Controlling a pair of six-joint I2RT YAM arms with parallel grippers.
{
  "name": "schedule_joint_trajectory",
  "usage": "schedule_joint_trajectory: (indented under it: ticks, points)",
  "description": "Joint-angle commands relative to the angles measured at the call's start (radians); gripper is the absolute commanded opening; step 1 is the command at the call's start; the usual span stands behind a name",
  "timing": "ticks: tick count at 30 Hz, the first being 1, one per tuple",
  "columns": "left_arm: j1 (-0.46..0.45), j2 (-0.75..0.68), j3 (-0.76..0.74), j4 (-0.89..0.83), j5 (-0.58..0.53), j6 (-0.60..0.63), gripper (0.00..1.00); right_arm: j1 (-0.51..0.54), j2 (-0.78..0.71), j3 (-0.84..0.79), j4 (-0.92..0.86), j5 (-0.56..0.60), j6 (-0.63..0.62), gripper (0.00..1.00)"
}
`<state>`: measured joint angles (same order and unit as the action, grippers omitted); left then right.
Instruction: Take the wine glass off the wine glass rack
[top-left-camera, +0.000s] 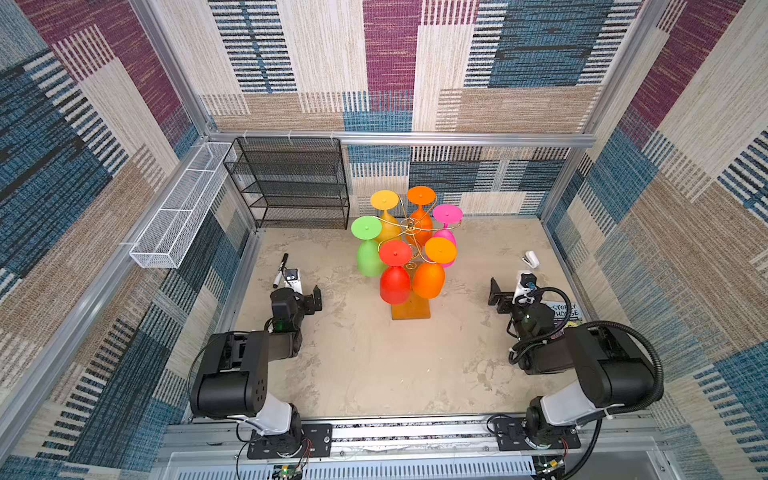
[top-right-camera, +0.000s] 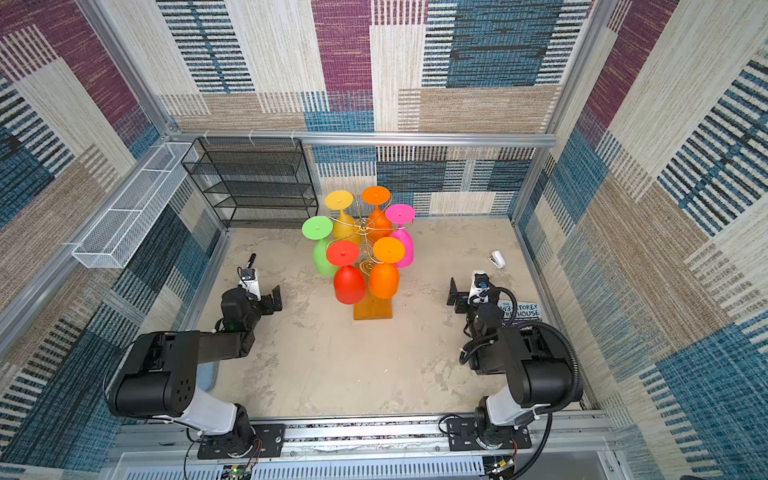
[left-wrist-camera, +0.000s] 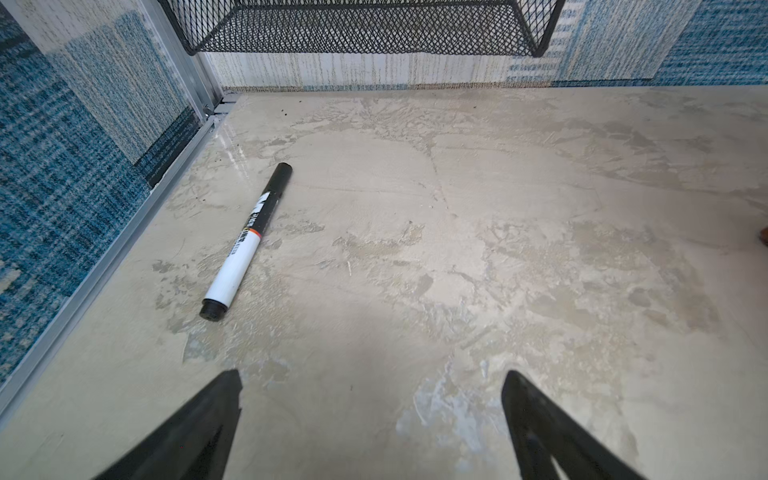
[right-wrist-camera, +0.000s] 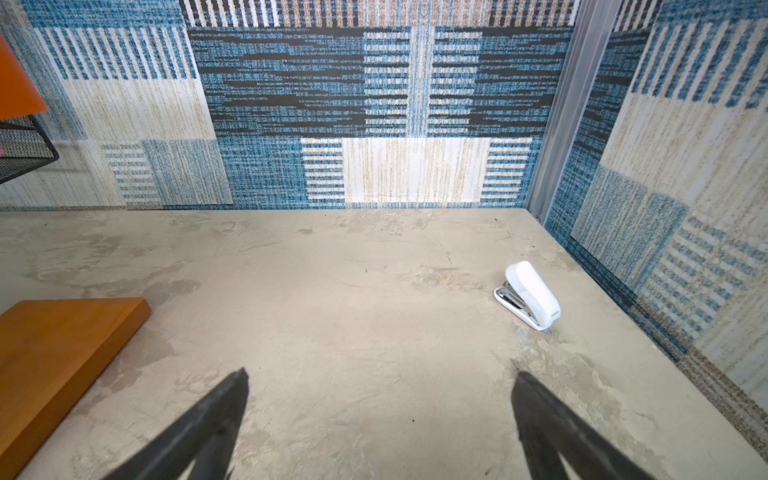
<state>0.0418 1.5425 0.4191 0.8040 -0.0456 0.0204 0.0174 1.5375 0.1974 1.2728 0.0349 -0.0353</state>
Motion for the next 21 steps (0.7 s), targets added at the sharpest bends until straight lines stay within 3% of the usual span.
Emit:
schedule_joint_trajectory:
  ticks: [1,21]
  points:
    - [0.001,-0.003,-0.002,0.032,0.013,-0.040,1.00,0.000,-0.002,0.005,0.027,-0.006,-0.002,1.00]
    - [0.038,-0.001,-0.009,0.046,0.112,-0.051,1.00,-0.001,-0.002,0.007,0.026,-0.005,-0.002,1.00]
